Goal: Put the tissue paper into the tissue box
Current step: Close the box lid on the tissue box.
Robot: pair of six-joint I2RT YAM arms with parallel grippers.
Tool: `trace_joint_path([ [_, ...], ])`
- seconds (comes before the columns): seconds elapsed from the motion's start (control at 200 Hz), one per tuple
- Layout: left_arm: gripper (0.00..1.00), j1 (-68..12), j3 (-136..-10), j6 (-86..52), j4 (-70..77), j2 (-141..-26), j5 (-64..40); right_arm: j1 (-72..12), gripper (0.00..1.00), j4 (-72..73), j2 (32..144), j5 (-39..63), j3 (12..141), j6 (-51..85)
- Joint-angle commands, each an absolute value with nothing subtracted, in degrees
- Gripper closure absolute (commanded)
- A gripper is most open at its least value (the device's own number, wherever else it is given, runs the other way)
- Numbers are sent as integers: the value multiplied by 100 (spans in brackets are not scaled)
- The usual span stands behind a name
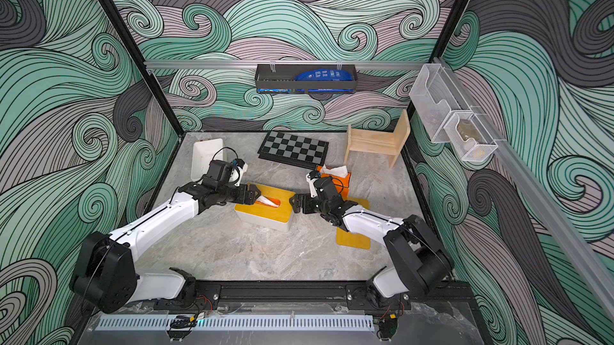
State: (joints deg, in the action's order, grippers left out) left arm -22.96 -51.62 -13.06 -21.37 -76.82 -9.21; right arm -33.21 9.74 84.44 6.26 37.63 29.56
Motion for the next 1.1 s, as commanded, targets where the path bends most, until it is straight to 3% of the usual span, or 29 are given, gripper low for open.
trace_joint_path([
  [0.0,7,-2312,-5159,-1295,-2096,-7532,-932,-3362,0,-212,8869,269,3191,2891],
  [0.485,7,-2312,-5142,-1309,-2083,-7515,-943,-3607,0,152,9275,615,3589,2959],
  [0.876,6,-2303,-5117,-1336,-2032,-7354,-765,-3595,0,-256,7690,605,4040,2680],
  [1.096,6,-2303,-5098,-1344,-2004,-7291,-738,-3584,0,-422,7448,404,3890,2597],
])
